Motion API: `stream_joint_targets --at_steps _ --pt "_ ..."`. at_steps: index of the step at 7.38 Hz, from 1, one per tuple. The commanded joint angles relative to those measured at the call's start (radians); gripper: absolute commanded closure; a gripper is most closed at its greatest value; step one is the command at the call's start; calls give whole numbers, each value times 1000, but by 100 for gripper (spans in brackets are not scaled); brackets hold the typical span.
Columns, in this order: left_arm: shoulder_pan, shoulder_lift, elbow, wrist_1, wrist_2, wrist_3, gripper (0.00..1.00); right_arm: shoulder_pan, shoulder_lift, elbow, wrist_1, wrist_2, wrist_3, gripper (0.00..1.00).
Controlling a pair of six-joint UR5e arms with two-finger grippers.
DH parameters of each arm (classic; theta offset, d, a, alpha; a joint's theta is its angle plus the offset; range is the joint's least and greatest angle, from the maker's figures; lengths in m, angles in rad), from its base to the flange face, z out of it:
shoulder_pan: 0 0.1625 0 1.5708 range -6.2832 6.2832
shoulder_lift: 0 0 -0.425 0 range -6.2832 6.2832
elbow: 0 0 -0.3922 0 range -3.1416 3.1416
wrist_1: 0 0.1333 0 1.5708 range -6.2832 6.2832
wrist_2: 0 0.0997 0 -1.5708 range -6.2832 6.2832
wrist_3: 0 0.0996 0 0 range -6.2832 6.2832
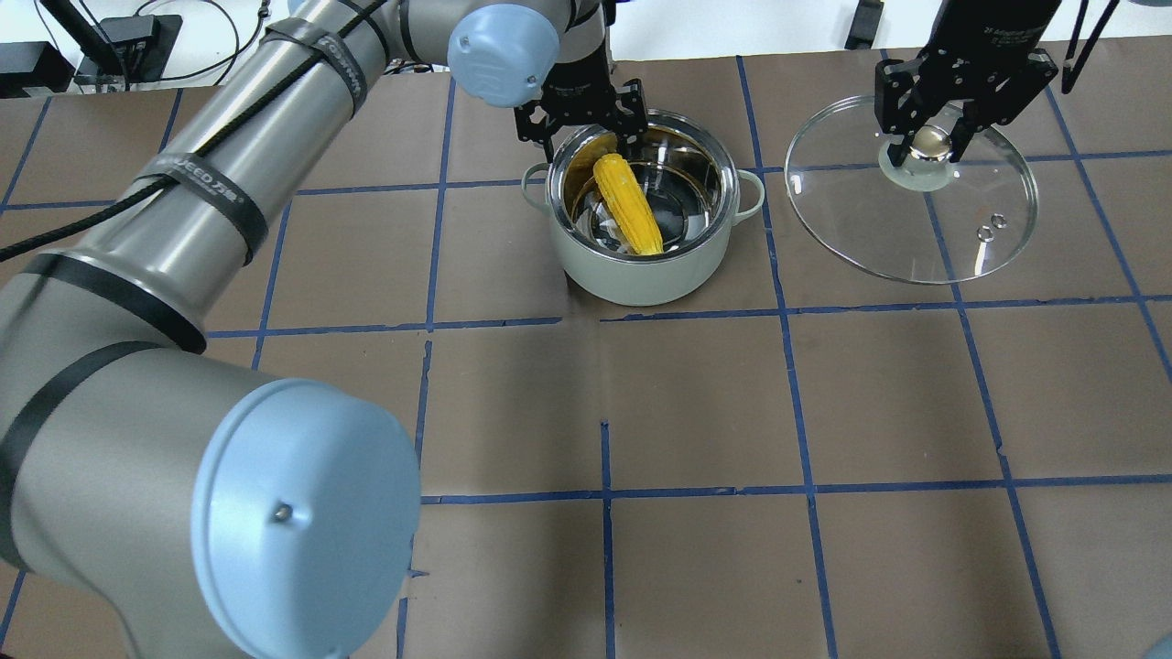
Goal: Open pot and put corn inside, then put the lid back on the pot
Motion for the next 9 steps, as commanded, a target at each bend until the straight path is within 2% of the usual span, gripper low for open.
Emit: stream_joint_targets --at_steps 1,3,6,8,9 --pt "85 118 -10 -126 0 100 0 87 29 -40 -3 -4 76 70" --pt "180 264 -92 -217 3 214 0 220 133 -165 5 -33 118 70" --pt "315 535 -351 -220 63 307 0 363 328 -357 2 -32 119 70" --pt "329 710 -489 -226 84 375 0 366 391 -391 -3 -17 118 70" --pt "332 735 -522 -211 101 383 0 363 405 -382 -23 -12 111 71"
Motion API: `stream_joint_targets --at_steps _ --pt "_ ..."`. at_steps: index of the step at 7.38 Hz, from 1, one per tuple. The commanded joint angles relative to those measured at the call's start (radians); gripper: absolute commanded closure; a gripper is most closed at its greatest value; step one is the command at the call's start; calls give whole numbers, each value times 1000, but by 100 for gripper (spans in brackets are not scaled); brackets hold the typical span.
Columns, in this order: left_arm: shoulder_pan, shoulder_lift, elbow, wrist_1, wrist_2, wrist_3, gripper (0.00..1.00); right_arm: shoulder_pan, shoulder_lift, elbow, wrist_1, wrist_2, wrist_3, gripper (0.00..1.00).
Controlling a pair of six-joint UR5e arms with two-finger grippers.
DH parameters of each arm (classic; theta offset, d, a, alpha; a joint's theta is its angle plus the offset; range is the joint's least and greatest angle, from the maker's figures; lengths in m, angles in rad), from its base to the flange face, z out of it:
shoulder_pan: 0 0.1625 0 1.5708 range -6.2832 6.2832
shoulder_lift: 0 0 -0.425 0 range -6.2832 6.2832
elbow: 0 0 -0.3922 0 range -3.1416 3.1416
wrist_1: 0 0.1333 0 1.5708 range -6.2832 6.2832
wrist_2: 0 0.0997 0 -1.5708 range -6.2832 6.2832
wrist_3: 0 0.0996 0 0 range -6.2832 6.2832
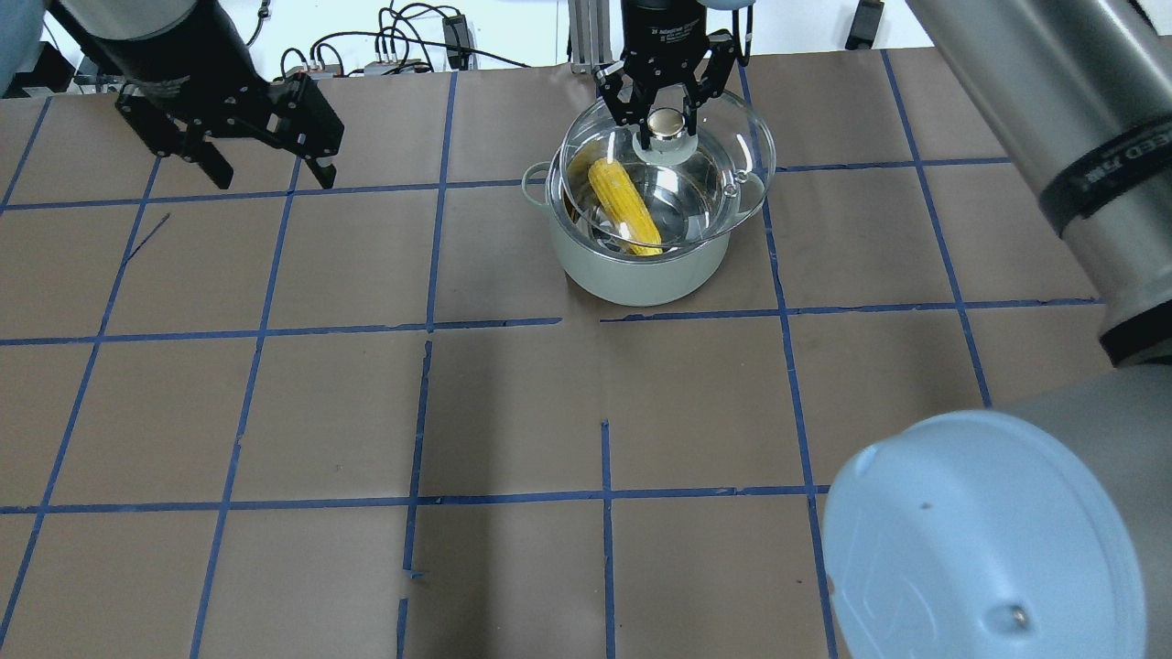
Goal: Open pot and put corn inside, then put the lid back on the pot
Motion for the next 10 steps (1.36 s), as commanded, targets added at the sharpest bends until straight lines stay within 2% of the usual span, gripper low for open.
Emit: stream_joint_targets --at_steps 1,2,3,6,10 --pt "4 50 -57 39 19 23 0 -12 43 -3 -20 4 -12 71" --pt "4 28 -42 112 9 24 0 -13 57 -3 -46 6 -10 71" --pt "3 13 -22 125 18 26 0 -10 74 -11 -70 9 -9 71" --pt "3 28 38 17 -25 7 0 -9 80 -11 -83 37 -9 71" --pt "7 31 34 -8 -19 -74 0 -9 92 -13 -86 40 -9 71"
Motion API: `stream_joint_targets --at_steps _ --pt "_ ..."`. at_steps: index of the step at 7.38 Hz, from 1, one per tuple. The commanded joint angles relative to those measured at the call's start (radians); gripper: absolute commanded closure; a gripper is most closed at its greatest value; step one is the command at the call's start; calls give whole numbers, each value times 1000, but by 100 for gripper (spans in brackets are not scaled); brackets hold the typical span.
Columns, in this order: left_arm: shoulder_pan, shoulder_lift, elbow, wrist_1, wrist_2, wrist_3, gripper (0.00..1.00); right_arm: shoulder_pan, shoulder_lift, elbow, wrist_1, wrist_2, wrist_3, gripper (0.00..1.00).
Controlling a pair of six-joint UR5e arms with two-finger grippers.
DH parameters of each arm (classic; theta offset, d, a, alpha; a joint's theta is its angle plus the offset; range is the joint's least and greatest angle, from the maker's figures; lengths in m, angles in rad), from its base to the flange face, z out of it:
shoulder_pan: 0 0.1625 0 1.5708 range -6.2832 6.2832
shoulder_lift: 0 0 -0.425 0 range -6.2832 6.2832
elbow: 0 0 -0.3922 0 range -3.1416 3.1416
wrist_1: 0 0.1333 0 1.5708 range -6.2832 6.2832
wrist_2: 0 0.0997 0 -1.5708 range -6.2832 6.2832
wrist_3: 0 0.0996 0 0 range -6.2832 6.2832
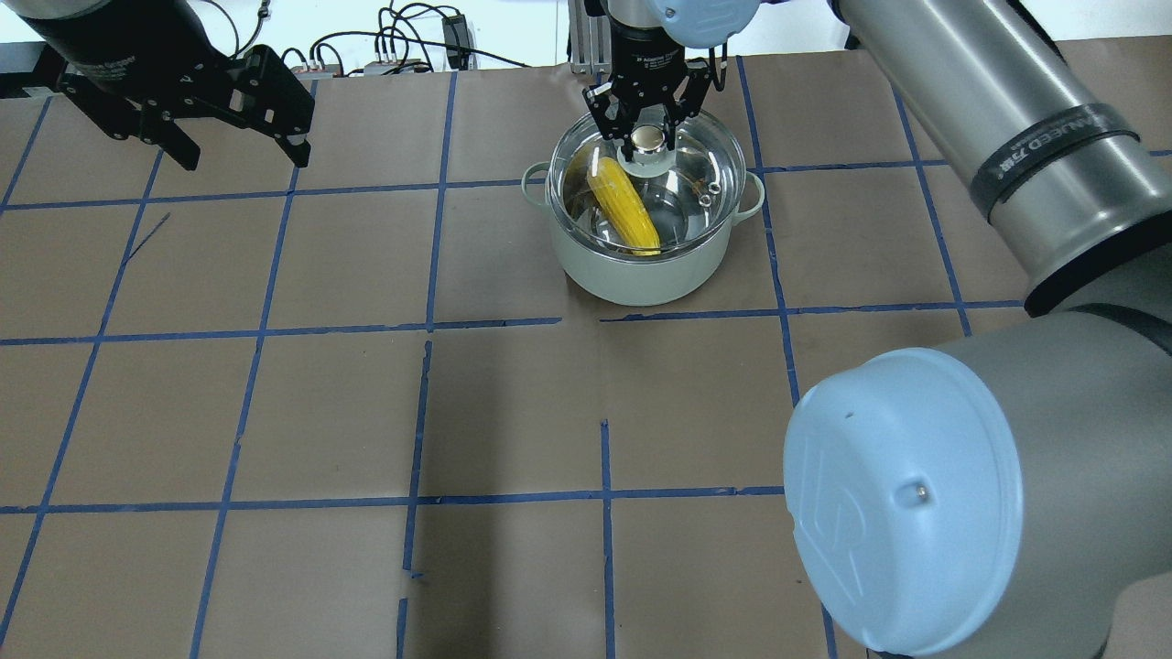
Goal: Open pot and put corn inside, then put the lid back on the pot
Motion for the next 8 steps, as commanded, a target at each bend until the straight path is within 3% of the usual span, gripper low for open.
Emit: stream_joint_targets --at_steps 1,8 --pt "-1 6 -26 -18 3 -33 0 1 2 1 -1 16 0 71" --pt "-1 0 -35 -8 -3 -25 0 -2 3 4 -2 19 0 71"
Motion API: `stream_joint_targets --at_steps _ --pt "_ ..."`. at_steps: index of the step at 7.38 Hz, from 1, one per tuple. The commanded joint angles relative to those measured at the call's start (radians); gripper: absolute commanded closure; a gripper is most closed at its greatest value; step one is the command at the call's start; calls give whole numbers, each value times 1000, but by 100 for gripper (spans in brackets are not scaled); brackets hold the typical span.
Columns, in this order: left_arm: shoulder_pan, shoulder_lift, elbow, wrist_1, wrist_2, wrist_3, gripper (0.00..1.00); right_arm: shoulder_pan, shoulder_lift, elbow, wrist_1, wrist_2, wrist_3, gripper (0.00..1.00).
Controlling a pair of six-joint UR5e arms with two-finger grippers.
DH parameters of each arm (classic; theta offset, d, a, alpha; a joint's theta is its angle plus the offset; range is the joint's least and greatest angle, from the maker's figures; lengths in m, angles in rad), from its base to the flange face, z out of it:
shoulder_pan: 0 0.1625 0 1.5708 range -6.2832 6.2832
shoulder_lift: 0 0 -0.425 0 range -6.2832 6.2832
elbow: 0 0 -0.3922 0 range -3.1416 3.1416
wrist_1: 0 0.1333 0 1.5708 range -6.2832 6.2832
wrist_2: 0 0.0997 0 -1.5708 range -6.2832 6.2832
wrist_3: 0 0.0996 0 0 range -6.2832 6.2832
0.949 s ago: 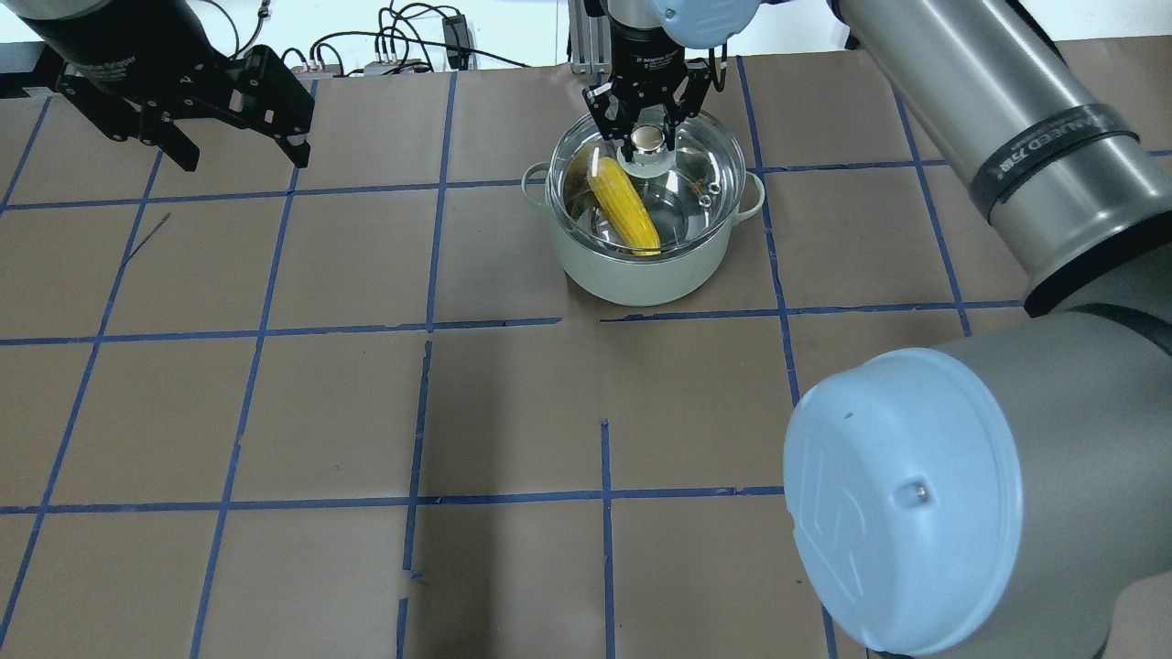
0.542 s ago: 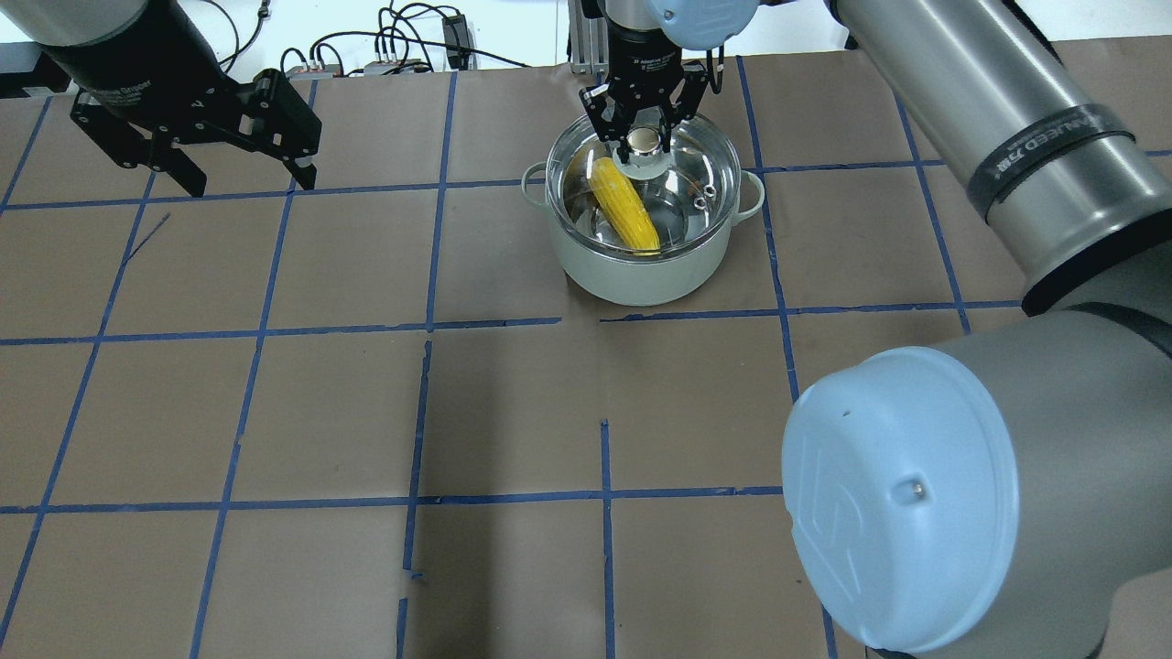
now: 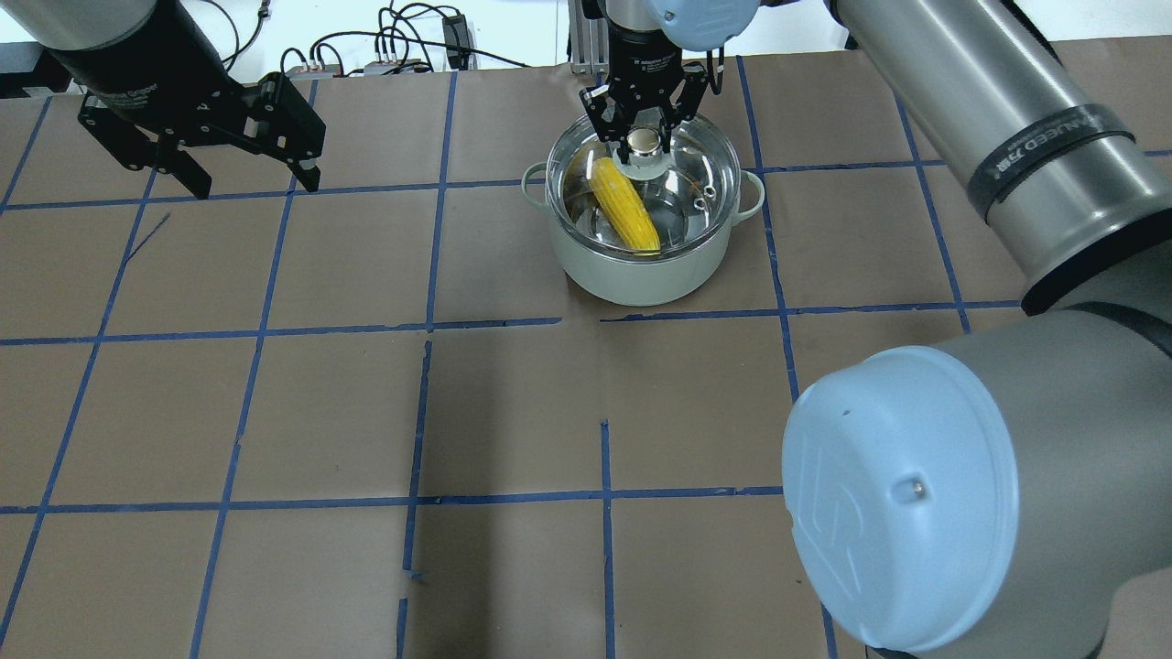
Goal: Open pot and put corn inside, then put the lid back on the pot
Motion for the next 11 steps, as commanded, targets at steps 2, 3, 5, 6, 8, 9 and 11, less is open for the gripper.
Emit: stream_joint_targets --at_steps 2,3,5,6,8,9,11 --pt "0 0 0 1 0 1 0 -1 2 3 -1 1 0 71" --pt "0 0 0 1 0 1 0 -1 2 2 -1 1 0 70" --pt "0 0 0 1 0 1 0 -1 3 2 -2 1 0 69" --pt "0 0 0 1 0 1 0 -1 12 -1 -24 0 3 52" --pt "0 0 0 1 0 1 0 0 18 0 -70 0 8 36" --pt "0 0 0 1 0 1 0 2 18 -1 -70 -2 11 33" --pt "0 0 -2 1 0 1 0 2 15 -1 -73 -8 12 29"
